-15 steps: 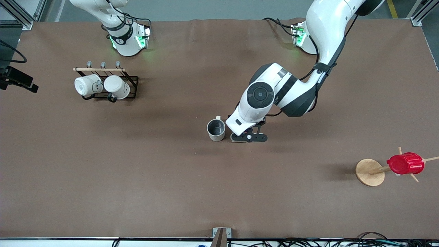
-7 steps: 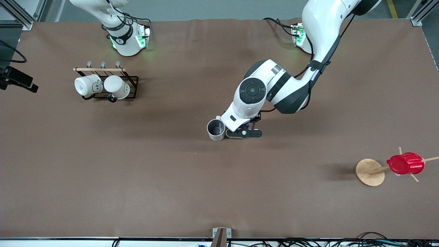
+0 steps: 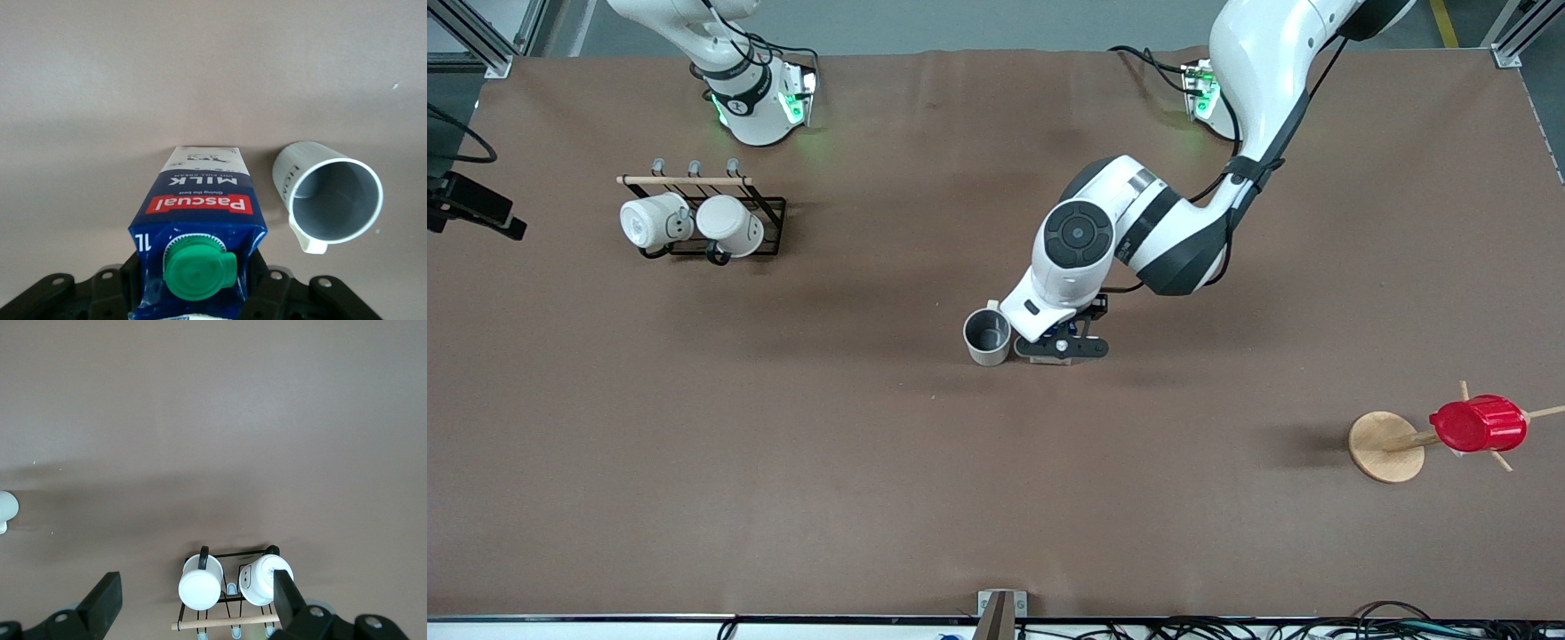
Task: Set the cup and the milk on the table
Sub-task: 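Lower the milk carton next to the mug with the left gripper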
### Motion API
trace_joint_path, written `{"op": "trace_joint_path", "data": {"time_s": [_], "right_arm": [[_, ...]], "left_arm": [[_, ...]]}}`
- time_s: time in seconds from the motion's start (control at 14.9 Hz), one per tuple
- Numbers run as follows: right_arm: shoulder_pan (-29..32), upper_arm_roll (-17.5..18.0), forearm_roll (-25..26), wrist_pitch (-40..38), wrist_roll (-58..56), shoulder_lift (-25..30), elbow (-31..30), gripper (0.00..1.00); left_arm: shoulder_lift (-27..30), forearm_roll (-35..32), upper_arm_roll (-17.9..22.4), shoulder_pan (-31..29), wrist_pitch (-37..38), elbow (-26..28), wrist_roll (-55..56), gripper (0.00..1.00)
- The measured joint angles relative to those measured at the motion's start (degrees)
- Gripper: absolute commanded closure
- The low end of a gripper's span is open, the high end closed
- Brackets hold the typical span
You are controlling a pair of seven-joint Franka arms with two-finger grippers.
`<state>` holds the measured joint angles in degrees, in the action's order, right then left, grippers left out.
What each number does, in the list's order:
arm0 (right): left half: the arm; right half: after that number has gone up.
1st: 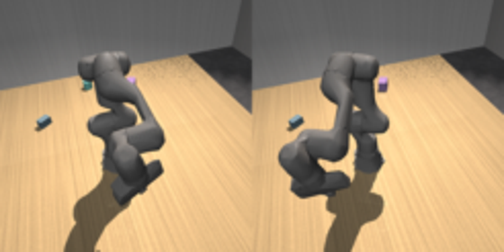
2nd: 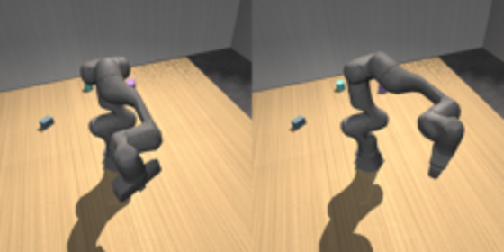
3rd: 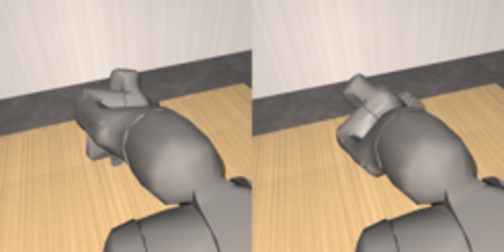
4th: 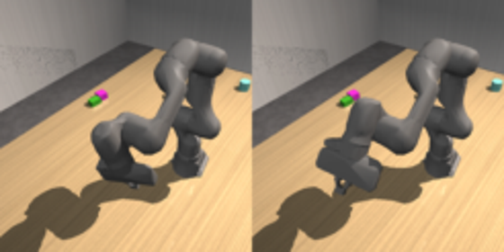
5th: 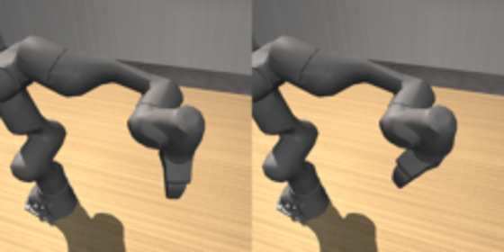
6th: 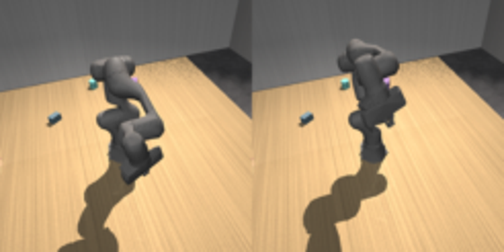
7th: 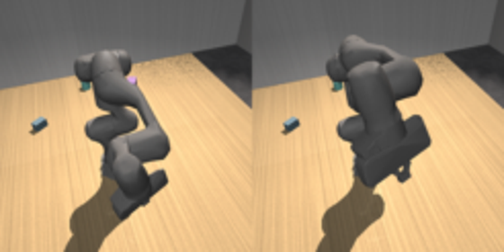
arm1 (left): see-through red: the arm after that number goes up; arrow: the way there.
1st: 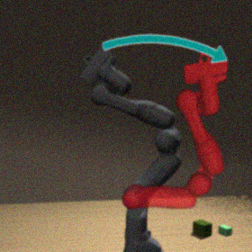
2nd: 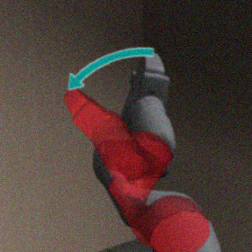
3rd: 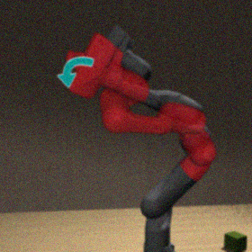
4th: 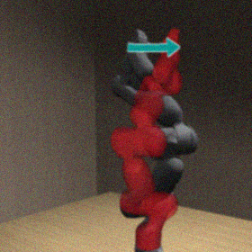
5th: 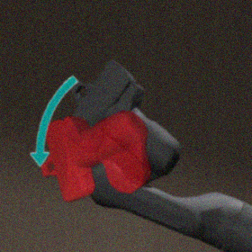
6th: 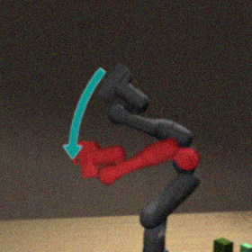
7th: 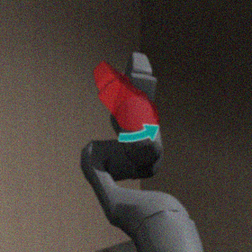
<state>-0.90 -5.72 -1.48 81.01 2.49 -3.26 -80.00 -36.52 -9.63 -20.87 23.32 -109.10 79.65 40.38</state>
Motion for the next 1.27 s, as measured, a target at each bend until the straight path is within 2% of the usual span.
{"op": "trace_joint_path", "data": {"time_s": [0.67,0.87,0.94,1.27], "right_arm": [[0.0,0.0,0.0,0.01,0.0,0.0,0.0,0.0],[0.0,0.0,0.0,0.01,0.0,0.0,0.0,0.0],[0.0,0.0,0.0,0.01,0.0,0.0,0.0,0.0],[0.0,0.02,0.0,0.01,0.0,0.0,0.0,0.0]], "left_arm": [[-0.49,-0.33,-0.05,0.54,-1.99,0.06,-0.03,0.4],[-0.49,-0.33,-0.24,0.61,-2.04,0.09,-0.03,0.18],[-0.49,-0.33,-0.32,0.62,-2.08,0.09,-0.03,0.01],[0.54,-0.33,-0.37,0.11,-2.72,-0.59,-0.03,0.0]]}}
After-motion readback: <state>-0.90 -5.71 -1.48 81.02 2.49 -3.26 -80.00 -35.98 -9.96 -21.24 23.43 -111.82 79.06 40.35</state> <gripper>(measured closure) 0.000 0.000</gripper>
